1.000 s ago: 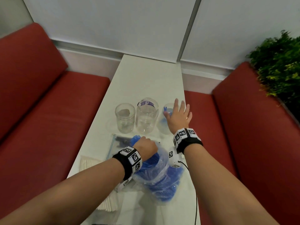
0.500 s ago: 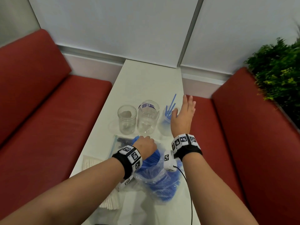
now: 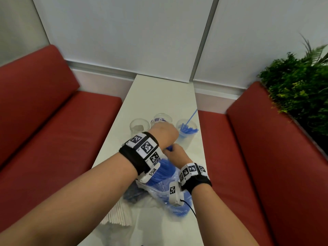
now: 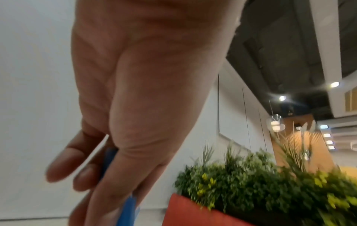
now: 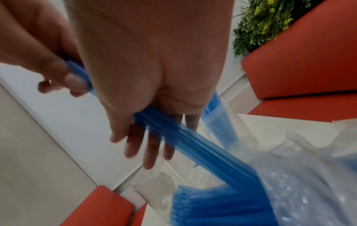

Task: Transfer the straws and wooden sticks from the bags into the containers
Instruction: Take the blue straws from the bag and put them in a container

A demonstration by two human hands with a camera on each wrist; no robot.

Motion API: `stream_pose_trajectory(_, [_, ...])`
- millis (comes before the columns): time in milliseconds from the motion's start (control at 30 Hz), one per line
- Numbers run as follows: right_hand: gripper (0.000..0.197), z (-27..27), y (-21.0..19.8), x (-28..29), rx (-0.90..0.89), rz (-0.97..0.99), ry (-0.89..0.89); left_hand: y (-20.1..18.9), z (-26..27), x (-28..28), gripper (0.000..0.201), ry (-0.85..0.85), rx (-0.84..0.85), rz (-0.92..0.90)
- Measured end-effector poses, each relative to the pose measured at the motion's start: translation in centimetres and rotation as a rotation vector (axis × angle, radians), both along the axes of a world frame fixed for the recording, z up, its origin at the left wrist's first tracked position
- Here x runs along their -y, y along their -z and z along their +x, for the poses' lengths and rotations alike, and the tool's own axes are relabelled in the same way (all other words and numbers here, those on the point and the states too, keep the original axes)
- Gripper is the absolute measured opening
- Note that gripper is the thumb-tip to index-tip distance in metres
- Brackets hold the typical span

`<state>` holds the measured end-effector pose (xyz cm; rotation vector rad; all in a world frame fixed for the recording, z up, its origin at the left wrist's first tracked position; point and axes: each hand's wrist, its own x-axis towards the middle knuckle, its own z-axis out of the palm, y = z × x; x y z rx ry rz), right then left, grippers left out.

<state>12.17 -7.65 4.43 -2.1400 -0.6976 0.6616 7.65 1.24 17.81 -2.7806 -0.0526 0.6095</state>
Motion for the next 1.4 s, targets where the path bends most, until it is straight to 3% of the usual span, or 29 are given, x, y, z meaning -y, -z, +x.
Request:
stream_pose_trajectory(33, [0.043, 0.0, -0.1, -0.1, -0.017, 0.078, 0.033, -0.8, -0.2, 0.0, 0.009, 0.014, 0.064, -0.033])
stream_pose_trajectory(67, [0.046, 0.0, -0.5, -0.2, -0.040, 0.148, 0.073, -1.3, -0.3, -0.2, 0.025, 0.027, 0.175, -0.089])
stream_pose_trajectory(133, [0.042, 0.3, -1.9, -0.3, -0.070, 0.297, 0.127, -1.9, -0.6, -1.1, 0.062, 0.055, 0.489, -0.231])
stream_pose_trajectory(200, [0.041, 0.7, -3.6, -0.2, -0.104, 0.436, 0.211, -2.3, -0.9, -2.2, 0.081, -0.007, 0.752, -0.404])
stream_pose_trajectory(233, [0.040, 1.0, -4.7, -0.2, -0.110, 0.503, 0.249, -2.3, -1.1, -2.6, 0.077, -0.085, 0.843, -0.525])
stream_pose_trajectory(300, [0.040, 1.2, -7.4, 0.1, -0.115, 0.632, 0.297, -1.6, -1.3, -3.5, 0.046, -0.273, 0.918, -0.774])
stream_pose_trajectory(367, [0.042, 1.1, -10.5, 0.3, -0.118, 0.744, 0.298, 0.2, -1.4, -3.9, 0.029, -0.505, 0.815, -1.070])
stream_pose_trajectory(467, [0.042, 0.5, -14.2, 0.2, -0.140, 0.895, 0.258, 3.4, -1.9, -3.4, 0.047, -0.885, 0.384, -1.686])
stream_pose_trajectory(533, [0.042, -0.1, -15.5, 0.2, -0.133, 0.921, 0.225, 4.9, -2.1, -2.9, 0.059, -1.017, 0.108, -1.992])
stream_pose_trajectory(633, [0.041, -0.8, -16.1, 0.4, -0.107, 0.907, 0.197, 6.3, -1.7, -2.5, 0.061, -1.105, -0.077, -2.265])
stream_pose_trajectory(800, [0.038, -1.1, -16.6, 0.6, -0.063, 0.897, 0.203, 6.6, -1.7, -1.8, 0.048, -1.160, -0.168, -2.330])
stream_pose_trajectory(1000, [0.030, -1.1, -15.9, 0.7, -0.027, 0.809, 0.164, 6.2, -1.1, -1.8, 0.047, -1.266, -0.132, -2.603])
stream_pose_trajectory(1133, [0.034, -0.9, -15.9, 0.6, -0.031, 0.792, 0.136, 5.9, -1.1, -1.9, 0.030, -1.283, -0.031, -2.514])
stream_pose_trajectory(1267, [0.044, -0.8, -15.4, 0.4, -0.083, 0.764, 0.108, 6.2, -1.0, -1.6, 0.037, -1.236, -0.029, -2.325])
stream_pose_trajectory(1400, [0.036, 0.1, -16.0, 1.3, -0.013, 0.597, 0.040, 7.2, -0.6, -1.9, 0.031, -1.236, 0.121, -2.266])
